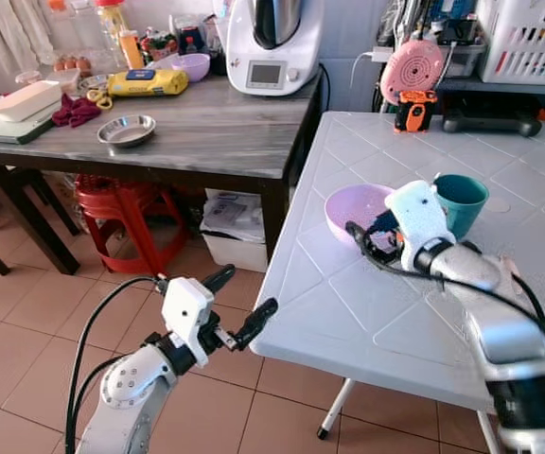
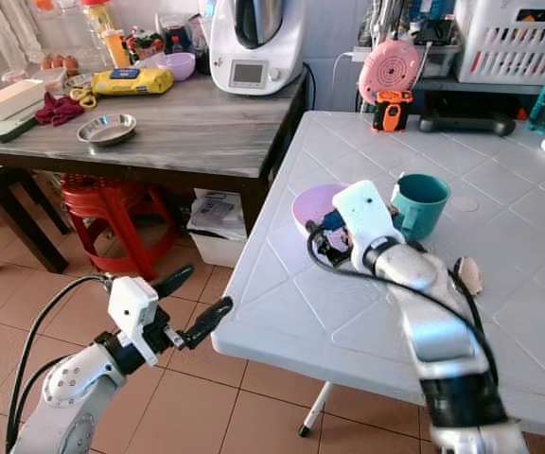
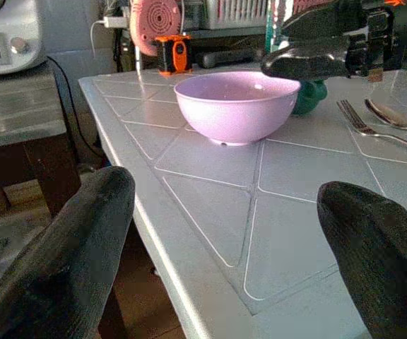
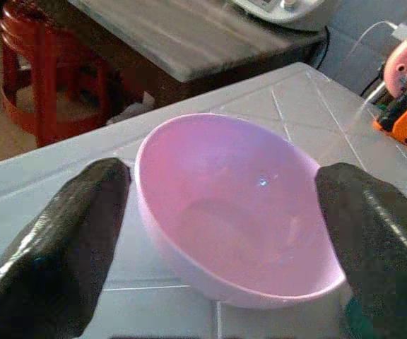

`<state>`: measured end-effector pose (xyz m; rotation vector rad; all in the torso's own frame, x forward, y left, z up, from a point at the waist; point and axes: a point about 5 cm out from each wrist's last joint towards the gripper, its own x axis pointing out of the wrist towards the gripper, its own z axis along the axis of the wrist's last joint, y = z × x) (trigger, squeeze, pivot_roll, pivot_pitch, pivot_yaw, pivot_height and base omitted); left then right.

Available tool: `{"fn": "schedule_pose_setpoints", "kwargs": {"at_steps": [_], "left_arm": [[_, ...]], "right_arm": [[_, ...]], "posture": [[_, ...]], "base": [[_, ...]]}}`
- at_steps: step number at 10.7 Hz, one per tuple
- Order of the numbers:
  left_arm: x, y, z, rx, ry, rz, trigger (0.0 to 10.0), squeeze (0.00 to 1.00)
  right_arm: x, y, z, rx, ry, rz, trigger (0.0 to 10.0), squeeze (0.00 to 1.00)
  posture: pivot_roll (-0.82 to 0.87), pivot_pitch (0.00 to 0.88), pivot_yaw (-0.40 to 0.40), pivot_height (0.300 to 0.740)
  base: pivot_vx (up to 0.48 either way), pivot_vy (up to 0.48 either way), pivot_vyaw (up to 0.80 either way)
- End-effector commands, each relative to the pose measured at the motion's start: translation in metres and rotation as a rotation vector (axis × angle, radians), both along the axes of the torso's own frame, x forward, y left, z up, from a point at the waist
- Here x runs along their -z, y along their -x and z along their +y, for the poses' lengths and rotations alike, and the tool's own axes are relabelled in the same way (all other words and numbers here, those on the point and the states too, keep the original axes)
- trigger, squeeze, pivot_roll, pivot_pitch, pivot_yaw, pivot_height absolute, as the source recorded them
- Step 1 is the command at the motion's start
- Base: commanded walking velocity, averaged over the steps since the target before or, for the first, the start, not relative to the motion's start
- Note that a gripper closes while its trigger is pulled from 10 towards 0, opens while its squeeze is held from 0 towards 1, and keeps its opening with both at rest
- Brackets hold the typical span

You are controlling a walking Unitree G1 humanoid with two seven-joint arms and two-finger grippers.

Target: Setting the table

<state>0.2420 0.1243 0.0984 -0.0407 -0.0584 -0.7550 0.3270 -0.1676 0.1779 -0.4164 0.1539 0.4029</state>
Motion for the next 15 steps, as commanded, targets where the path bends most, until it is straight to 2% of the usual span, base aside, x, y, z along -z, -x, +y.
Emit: {"fn": "schedule_pose_setpoints", "kwargs": {"at_steps": [1,5,8,9,10,11,15], "left_arm": [[-0.001,0.001,0.001,0.002,-0.003,-0.006,10.0,0.0],[0.001,0.001,0.001,-0.016,-0.003,0.009,10.0,0.0],[0.003,0.001,0.001,-0.024,-0.005,0.019,10.0,0.0],[0.004,0.002,0.001,-0.026,-0.009,0.02,10.0,0.0],[0.004,0.002,0.001,-0.029,-0.011,0.022,10.0,0.0],[0.005,0.002,0.0,-0.03,-0.01,0.028,10.0,0.0],[0.006,0.001,-0.001,-0.029,-0.017,0.03,10.0,0.0]], "right_arm": [[-0.001,-0.004,0.003,-0.045,0.025,0.021,10.0,0.0],[0.006,-0.024,0.004,-0.113,0.089,0.086,10.0,0.0],[0.017,-0.029,0.011,-0.162,0.13,0.109,10.0,0.0],[0.021,-0.03,0.009,-0.157,0.142,0.118,7.7,0.0],[0.023,-0.031,0.006,-0.153,0.144,0.127,1.3,0.0],[0.027,-0.031,0.003,-0.154,0.164,0.136,0.0,0.0],[0.034,-0.03,0.0,-0.194,0.214,0.151,0.0,0.0]], "posture": [[-0.07,0.0,0.066,0.74],[-0.06,0.0,0.068,0.74],[-0.06,0.0,0.071,0.74],[-0.05,0.0,0.07,0.74],[-0.05,0.0,0.071,0.74],[-0.05,0.0,0.072,0.74],[-0.06,0.0,0.07,0.74]], "base": [[0.0,0.0,0.0],[0.0,0.0,0.0],[0.0,0.0,0.0],[0.0,0.0,0.0],[0.0,0.0,0.0],[0.0,0.0,0.0],[0.0,0.0,0.0]]}}
